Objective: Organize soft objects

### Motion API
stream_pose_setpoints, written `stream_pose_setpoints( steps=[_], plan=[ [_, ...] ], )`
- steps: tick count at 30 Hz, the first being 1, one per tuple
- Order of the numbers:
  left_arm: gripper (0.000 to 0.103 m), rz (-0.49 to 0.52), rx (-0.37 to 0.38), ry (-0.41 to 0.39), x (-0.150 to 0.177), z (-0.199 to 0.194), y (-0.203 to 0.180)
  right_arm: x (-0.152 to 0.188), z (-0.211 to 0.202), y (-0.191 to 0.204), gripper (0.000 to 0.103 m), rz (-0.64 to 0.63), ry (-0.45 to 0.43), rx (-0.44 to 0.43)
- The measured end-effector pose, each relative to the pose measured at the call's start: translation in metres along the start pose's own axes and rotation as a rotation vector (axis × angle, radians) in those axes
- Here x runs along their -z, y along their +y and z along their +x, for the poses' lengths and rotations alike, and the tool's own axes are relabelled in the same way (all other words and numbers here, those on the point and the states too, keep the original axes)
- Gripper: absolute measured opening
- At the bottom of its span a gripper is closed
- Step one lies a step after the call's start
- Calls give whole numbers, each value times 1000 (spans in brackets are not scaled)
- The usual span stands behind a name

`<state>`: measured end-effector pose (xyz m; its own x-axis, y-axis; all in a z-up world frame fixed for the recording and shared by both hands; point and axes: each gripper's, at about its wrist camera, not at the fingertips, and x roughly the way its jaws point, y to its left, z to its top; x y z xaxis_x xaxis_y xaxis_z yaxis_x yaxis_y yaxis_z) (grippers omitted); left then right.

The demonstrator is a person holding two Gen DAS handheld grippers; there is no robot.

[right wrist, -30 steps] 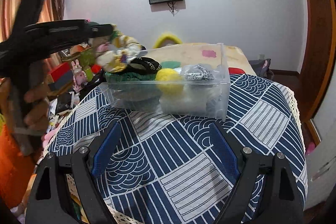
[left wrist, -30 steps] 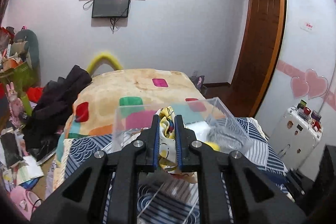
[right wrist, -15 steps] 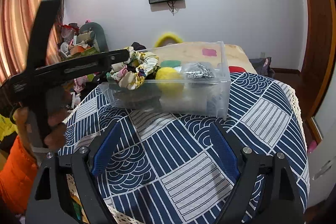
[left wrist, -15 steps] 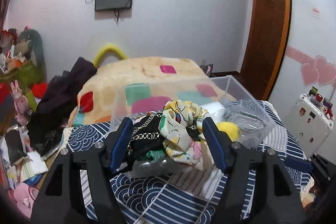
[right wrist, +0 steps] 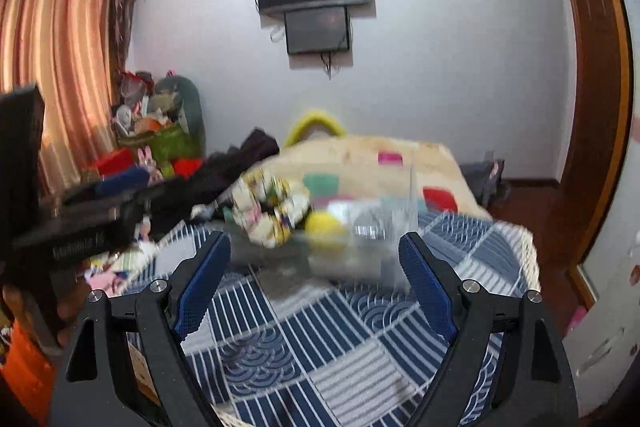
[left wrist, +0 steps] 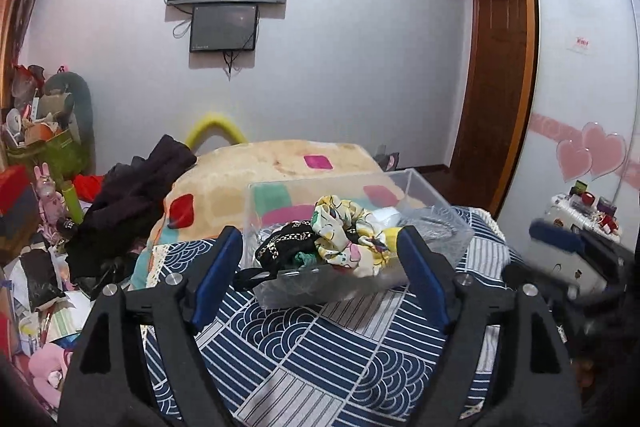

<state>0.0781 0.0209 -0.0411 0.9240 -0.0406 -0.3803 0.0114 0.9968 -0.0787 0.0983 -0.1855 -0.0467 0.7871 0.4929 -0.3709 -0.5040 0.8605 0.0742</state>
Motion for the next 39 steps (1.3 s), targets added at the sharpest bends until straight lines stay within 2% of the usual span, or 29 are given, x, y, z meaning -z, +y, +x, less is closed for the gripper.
stream_pose_setpoints(
  steps=[4,7,12,39],
  plan=[
    [95,9,-6,-49,0,-20,-2,-11,-11,9,91,-9,-64,-6],
    [95,11,5,-77,2,-33,-3,-10,-16,15,95,-20,-89,-5],
    [96,10,18,-80,6,-42,-5,-8,-18,19,98,-22,-107,1],
    [99,15,31,-96,6,-52,-11,-5,-23,17,99,-21,-131,3]
  ],
)
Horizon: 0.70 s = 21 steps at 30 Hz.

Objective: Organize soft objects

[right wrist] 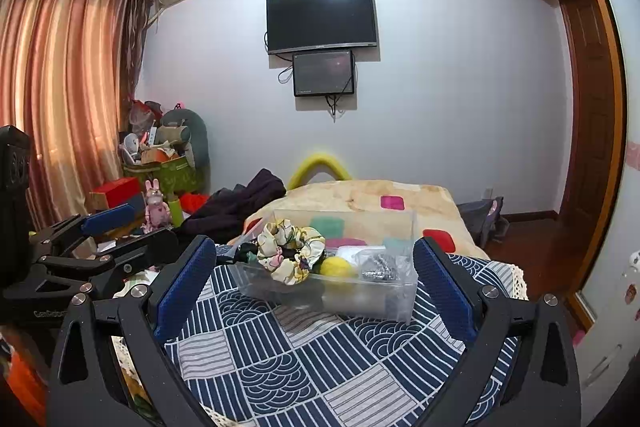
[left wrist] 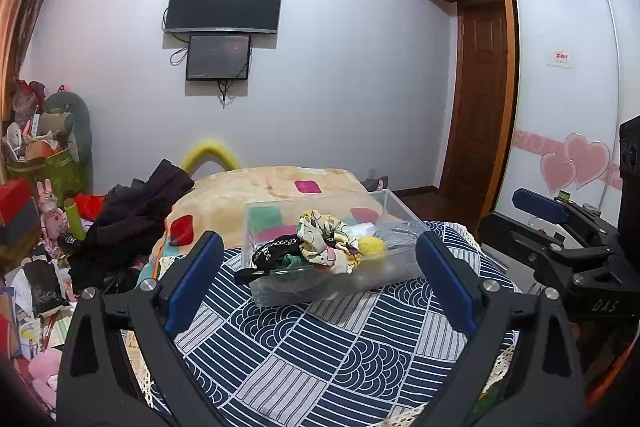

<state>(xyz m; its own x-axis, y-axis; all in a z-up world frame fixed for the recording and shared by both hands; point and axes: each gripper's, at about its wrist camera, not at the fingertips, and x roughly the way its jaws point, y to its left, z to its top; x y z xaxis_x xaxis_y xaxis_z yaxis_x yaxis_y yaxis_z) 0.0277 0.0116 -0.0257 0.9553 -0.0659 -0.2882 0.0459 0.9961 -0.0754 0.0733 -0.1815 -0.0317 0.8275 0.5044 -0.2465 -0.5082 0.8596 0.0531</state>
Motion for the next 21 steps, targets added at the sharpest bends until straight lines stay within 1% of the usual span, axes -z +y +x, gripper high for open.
stream_pose_setpoints(
  steps=[21],
  plan=[
    [100,-9,6,6,0,-1,0,-1,-4,5,99,-6,-11,-1]
  ],
)
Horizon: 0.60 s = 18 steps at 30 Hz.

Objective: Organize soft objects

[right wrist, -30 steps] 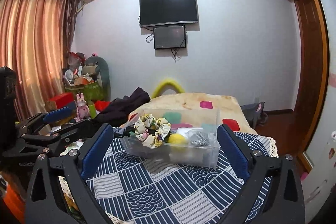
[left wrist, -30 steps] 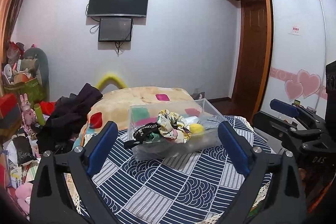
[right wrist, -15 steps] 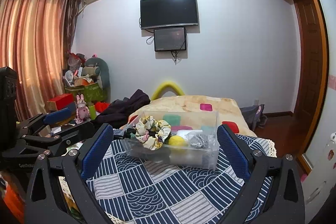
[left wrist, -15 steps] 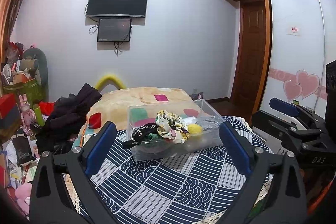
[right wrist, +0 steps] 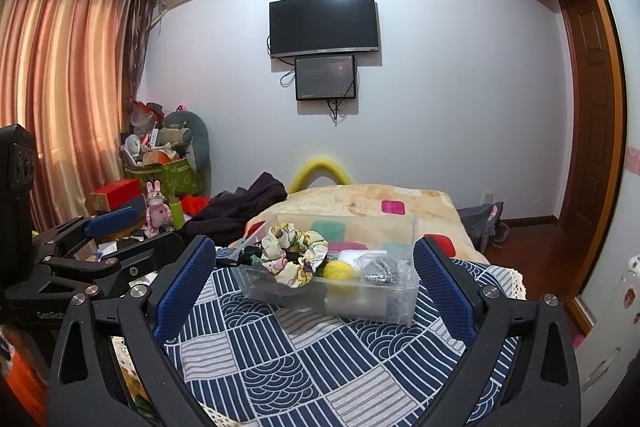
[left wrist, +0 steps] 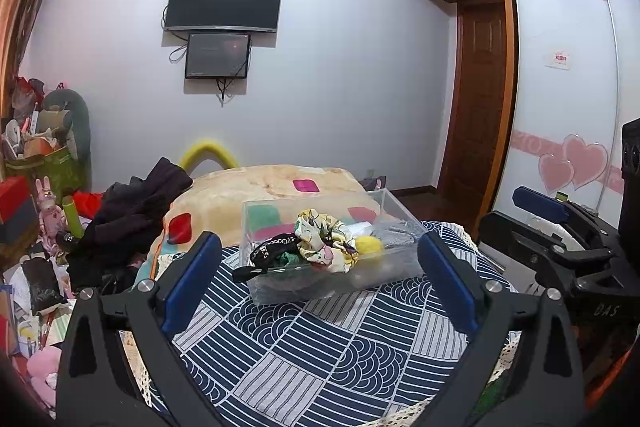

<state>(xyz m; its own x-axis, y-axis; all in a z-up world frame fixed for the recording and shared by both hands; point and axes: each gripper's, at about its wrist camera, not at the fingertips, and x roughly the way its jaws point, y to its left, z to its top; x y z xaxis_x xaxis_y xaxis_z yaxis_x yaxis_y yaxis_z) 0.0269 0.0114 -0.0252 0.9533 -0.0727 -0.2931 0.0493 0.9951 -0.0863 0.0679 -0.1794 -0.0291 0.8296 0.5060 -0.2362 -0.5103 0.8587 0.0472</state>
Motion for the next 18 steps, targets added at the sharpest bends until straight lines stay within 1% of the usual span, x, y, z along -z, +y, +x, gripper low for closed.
stream_pose_setpoints(
  steps=[7,10,18],
  plan=[
    [100,3,4,-3,0,-3,-2,-1,0,1,99,0,0,0],
    [100,10,-9,-10,0,-4,-4,-1,-1,0,99,3,-2,0],
    [100,-3,-8,8,0,0,-3,-3,-1,0,99,7,-3,5]
  ],
)
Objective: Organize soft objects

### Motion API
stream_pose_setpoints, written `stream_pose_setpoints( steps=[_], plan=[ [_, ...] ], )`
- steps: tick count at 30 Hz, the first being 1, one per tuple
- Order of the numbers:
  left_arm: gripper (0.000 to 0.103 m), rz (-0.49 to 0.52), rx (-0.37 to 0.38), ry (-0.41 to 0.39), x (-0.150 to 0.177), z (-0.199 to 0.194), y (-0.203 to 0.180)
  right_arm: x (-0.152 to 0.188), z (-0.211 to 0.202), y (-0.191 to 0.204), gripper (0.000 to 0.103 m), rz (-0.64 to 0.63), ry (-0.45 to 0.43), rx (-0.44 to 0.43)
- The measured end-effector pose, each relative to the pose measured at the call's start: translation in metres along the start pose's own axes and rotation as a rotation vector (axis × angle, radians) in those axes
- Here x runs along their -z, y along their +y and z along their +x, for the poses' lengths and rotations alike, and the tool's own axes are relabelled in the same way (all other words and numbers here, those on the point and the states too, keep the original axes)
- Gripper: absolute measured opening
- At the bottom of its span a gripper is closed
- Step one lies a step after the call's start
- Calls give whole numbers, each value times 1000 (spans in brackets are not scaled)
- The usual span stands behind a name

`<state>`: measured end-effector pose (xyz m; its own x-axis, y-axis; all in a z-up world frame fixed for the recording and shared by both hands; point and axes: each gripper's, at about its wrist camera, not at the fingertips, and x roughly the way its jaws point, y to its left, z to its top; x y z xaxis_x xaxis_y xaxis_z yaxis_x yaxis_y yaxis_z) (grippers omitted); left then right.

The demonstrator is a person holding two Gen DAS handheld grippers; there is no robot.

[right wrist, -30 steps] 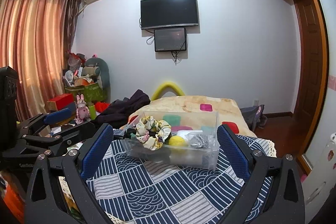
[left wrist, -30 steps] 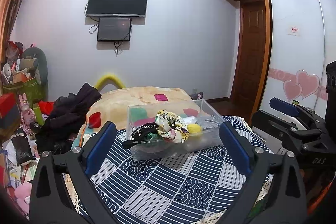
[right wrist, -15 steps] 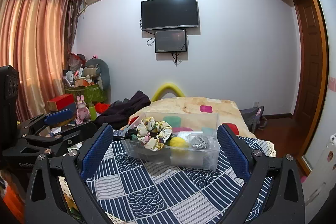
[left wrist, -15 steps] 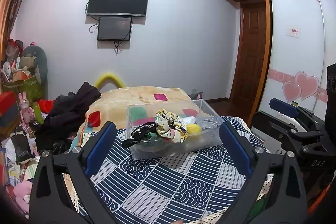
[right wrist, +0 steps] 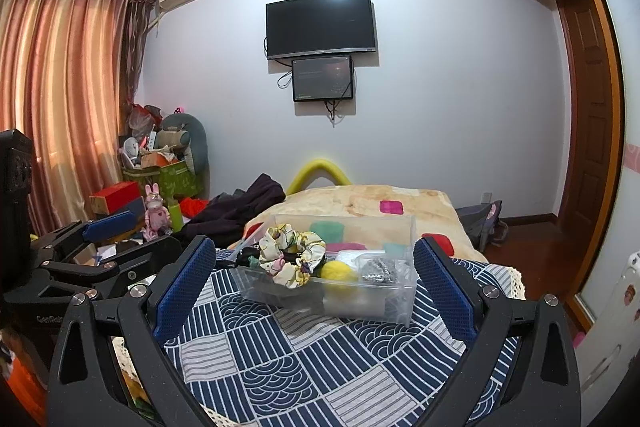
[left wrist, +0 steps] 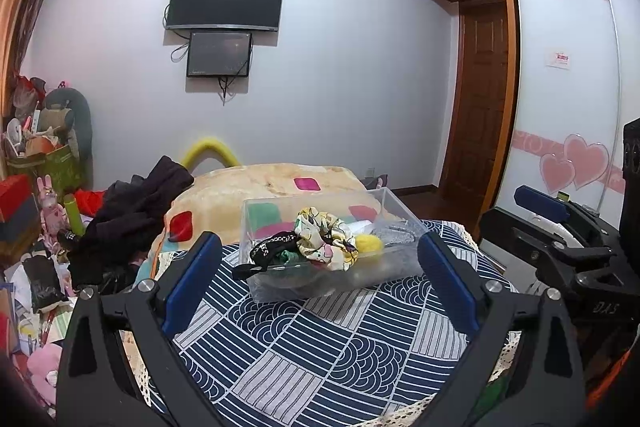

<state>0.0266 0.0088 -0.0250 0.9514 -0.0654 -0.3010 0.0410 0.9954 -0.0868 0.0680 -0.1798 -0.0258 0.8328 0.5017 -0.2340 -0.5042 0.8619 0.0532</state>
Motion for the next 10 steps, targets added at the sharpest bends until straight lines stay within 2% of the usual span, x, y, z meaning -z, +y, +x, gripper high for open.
stream_pose_setpoints(
  steps=[10],
  plan=[
    [100,-36,10,30,2,6,7,2,3,-5,99,12,12,6]
  ],
)
